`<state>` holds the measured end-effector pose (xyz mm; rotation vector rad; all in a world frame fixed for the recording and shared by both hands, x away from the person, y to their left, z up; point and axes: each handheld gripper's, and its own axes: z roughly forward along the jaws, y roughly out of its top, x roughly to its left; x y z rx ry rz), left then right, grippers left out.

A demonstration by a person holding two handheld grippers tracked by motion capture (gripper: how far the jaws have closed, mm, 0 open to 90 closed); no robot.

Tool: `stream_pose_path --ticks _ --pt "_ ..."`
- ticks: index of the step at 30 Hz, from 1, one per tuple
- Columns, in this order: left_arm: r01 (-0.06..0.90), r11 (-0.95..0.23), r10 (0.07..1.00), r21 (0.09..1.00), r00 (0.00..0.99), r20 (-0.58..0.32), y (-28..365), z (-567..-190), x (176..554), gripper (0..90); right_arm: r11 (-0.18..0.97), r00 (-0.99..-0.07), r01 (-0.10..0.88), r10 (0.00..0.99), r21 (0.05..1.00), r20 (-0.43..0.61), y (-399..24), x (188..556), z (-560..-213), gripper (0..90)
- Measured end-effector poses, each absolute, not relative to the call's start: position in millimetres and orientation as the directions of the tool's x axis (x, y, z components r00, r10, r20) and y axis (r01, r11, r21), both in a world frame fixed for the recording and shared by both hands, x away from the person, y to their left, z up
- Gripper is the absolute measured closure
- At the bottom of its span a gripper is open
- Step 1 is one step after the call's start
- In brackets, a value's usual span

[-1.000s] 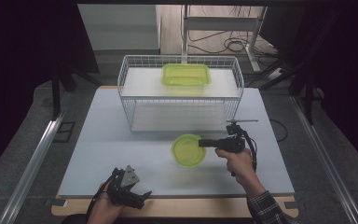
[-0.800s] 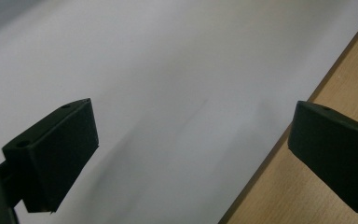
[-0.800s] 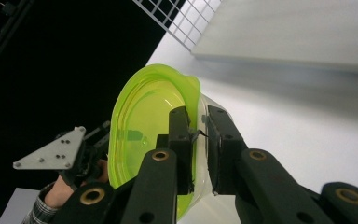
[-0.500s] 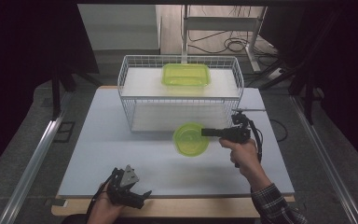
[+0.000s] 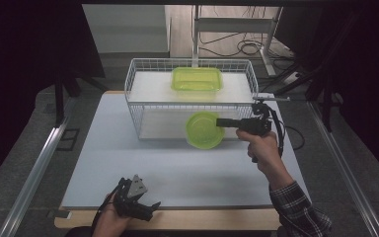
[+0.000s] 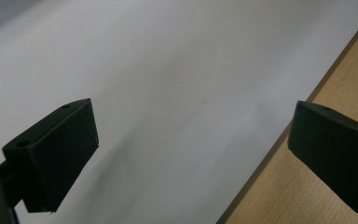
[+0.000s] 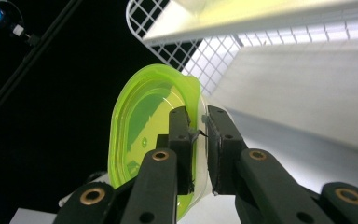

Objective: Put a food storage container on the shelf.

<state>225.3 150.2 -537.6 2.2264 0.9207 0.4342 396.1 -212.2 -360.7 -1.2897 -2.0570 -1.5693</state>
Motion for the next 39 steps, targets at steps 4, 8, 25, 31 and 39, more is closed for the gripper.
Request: stream_pose_path --ticks 4,8,25,31,39 --pt "0.493 -0.511 0.722 0.704 0.691 0.040 150.7 -537.4 225.5 1.3 0.013 -0.583 0.749 0.488 0.663 0.650 -212.0 399.7 -347.2 80.9" --pt "0.499 -0.500 0.728 0.707 0.685 0.032 151.9 -536.7 226.1 1.3 0.003 -0.587 0.739 0.494 0.674 0.641 -210.7 404.0 -334.5 80.9" --pt "0.521 -0.465 0.739 0.716 0.673 -0.009 156.3 -534.6 226.0 1.2 -0.063 -0.582 0.692 0.541 0.720 0.607 -204.6 431.5 -293.6 80.9" --pt "0.526 -0.463 0.744 0.714 0.668 -0.009 157.7 -534.7 223.8 1.2 -0.087 -0.571 0.680 0.560 0.728 0.601 -200.0 442.0 -284.5 80.9" --pt "0.527 -0.466 0.746 0.711 0.666 -0.006 157.6 -535.7 223.4 1.2 -0.122 -0.554 0.662 0.584 0.739 0.593 -192.4 456.4 -269.5 80.8"
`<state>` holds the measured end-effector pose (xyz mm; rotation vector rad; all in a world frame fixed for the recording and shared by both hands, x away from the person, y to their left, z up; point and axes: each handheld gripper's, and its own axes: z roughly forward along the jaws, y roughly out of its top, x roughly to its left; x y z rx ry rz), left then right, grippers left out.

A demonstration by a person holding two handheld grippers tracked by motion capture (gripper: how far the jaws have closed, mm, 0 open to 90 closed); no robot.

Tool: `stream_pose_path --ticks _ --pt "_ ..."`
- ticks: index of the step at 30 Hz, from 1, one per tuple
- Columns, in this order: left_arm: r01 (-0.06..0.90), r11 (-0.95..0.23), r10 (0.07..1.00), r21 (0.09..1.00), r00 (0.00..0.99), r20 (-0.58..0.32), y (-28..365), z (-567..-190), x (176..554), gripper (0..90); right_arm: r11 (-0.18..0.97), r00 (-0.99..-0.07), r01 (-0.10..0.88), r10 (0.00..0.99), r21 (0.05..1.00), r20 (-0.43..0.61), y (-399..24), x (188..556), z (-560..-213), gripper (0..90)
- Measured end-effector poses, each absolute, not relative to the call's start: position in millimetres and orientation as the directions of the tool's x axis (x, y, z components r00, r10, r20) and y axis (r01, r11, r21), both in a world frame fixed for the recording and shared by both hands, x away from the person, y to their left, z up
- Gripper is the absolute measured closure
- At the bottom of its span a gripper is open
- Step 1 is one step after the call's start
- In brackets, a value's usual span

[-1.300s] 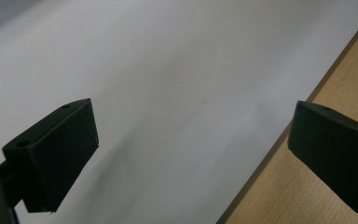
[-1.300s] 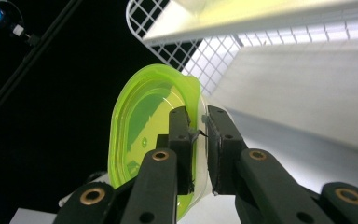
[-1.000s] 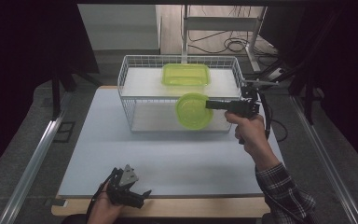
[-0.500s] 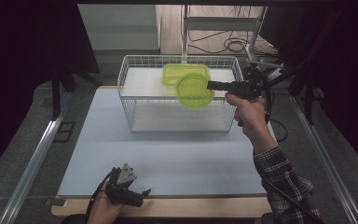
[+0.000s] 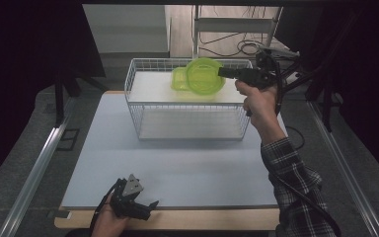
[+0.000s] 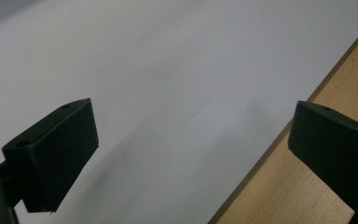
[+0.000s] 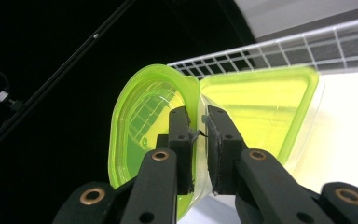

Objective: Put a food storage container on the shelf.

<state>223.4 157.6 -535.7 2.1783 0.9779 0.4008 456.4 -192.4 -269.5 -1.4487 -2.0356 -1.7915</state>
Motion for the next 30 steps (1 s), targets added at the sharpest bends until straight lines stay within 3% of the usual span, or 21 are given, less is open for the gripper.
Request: stream_pose_path --ticks 24,30 --pt "0.525 -0.483 0.739 0.701 0.674 0.004 155.7 -537.5 223.0 1.1 -0.177 -0.465 0.670 0.657 0.721 0.593 -166.5 491.4 -267.2 80.0" --pt "0.526 -0.487 0.736 0.697 0.677 0.005 154.8 -538.1 223.0 1.0 -0.150 -0.458 0.651 0.704 0.744 0.543 -161.5 493.8 -265.1 76.5"
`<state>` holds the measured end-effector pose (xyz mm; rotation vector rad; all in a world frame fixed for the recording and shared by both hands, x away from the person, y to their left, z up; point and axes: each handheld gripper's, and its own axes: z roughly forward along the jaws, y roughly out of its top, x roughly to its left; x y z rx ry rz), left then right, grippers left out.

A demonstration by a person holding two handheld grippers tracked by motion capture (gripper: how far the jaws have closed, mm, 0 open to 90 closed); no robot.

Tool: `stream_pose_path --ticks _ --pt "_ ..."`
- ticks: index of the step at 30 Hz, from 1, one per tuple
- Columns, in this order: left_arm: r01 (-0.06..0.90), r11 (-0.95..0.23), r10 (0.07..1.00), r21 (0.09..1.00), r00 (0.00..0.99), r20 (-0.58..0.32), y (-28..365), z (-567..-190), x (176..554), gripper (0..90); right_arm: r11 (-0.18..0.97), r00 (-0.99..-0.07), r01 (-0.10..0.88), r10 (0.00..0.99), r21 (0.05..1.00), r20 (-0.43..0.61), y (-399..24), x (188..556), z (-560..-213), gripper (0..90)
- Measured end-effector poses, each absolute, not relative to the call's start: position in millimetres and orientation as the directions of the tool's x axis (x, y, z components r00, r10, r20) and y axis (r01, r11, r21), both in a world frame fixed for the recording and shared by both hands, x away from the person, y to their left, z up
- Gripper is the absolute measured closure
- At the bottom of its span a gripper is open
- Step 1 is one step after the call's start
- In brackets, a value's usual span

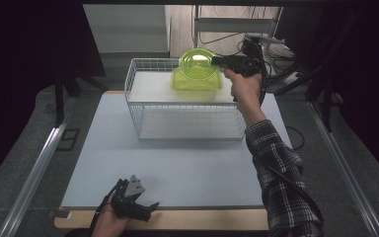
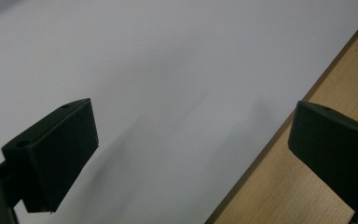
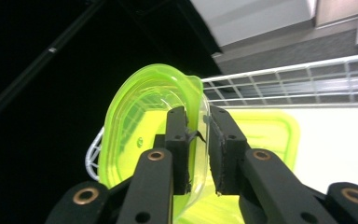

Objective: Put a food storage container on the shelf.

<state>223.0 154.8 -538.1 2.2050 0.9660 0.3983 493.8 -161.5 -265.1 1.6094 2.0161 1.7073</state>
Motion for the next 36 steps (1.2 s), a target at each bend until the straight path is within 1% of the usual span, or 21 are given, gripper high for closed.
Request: stream_pose_path --ticks 3,6,9,15,19,25,36 --pt "0.525 -0.489 0.735 0.696 0.678 0.006 154.9 -538.2 223.1 1.1 -0.139 -0.449 0.648 0.724 0.749 0.523 -159.5 495.9 -265.7 70.3" --pt "0.526 -0.491 0.735 0.694 0.679 0.005 154.7 -538.4 223.1 1.1 -0.135 -0.443 0.651 0.731 0.747 0.519 -159.3 498.4 -268.0 69.7" --pt "0.527 -0.493 0.734 0.692 0.679 0.006 154.3 -538.8 223.0 1.1 -0.126 -0.440 0.650 0.742 0.749 0.506 -159.1 500.4 -269.6 67.3" --pt "0.524 -0.493 0.736 0.695 0.677 0.011 154.8 -538.3 222.8 1.1 -0.102 -0.450 0.642 0.752 0.760 0.481 -158.9 501.3 -269.7 54.9" --pt "0.526 -0.489 0.739 0.696 0.674 0.010 155.0 -538.2 222.8 1.1 -0.079 -0.474 0.641 0.742 0.763 0.475 -160.3 499.9 -268.7 47.8" --pt "0.526 -0.491 0.739 0.695 0.674 0.012 154.8 -538.2 222.7 1.1 -0.035 -0.511 0.625 0.737 0.780 0.442 -161.7 492.1 -266.4 41.3" --pt "0.526 -0.491 0.740 0.695 0.672 0.015 154.7 -538.2 222.8 1.1 0.028 -0.590 0.600 0.690 0.800 0.418 -165.8 475.2 -267.7 30.7"
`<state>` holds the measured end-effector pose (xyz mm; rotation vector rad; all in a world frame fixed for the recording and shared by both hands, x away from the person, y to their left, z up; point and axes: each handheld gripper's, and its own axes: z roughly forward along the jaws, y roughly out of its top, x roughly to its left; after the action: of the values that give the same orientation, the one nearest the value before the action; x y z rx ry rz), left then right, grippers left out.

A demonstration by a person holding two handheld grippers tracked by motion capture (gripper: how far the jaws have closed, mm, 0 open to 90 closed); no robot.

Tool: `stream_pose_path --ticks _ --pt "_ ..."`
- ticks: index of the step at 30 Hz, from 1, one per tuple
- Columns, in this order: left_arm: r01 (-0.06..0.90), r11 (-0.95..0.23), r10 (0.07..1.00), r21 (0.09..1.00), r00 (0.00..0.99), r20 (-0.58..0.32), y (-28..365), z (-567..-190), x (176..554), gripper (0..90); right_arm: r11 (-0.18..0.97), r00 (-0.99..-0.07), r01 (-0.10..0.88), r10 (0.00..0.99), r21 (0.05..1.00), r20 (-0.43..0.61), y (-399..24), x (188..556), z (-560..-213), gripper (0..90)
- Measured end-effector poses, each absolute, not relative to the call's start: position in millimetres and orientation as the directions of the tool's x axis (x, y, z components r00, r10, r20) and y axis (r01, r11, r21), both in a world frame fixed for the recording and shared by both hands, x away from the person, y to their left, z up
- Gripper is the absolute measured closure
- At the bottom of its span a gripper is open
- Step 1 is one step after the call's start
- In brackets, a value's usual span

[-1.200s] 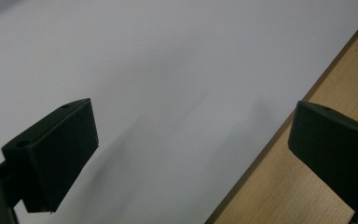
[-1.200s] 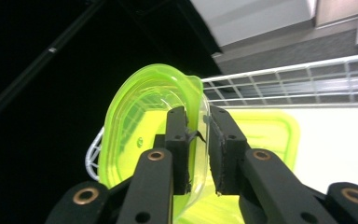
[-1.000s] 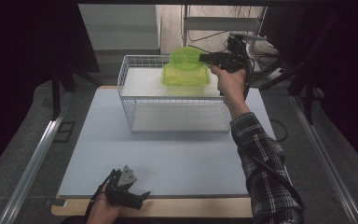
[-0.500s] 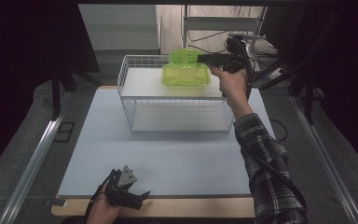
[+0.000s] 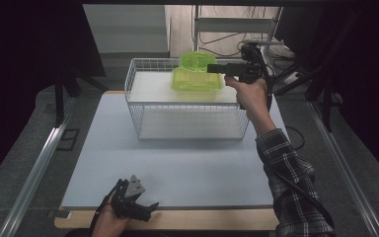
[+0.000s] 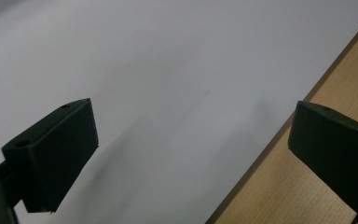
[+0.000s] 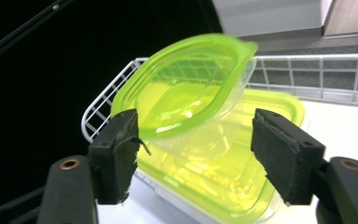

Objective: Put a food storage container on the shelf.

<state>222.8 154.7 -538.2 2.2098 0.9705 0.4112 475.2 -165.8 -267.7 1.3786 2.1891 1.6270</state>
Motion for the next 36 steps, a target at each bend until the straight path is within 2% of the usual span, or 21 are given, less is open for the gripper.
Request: stream_pose_path --ticks 13,23,36 --pt "0.527 -0.493 0.739 0.692 0.674 0.013 153.7 -538.6 222.7 1.1 0.117 -0.656 0.544 0.676 0.831 0.334 -169.5 451.2 -273.5 20.3" --pt "0.528 -0.495 0.739 0.690 0.674 0.014 153.6 -538.6 222.7 1.0 0.145 -0.672 0.531 0.671 0.835 0.311 -172.3 441.7 -286.3 16.6" --pt "0.527 -0.501 0.737 0.686 0.676 0.019 153.4 -538.8 222.8 1.0 0.219 -0.692 0.494 0.685 0.841 0.228 -170.9 429.8 -299.9 12.5"
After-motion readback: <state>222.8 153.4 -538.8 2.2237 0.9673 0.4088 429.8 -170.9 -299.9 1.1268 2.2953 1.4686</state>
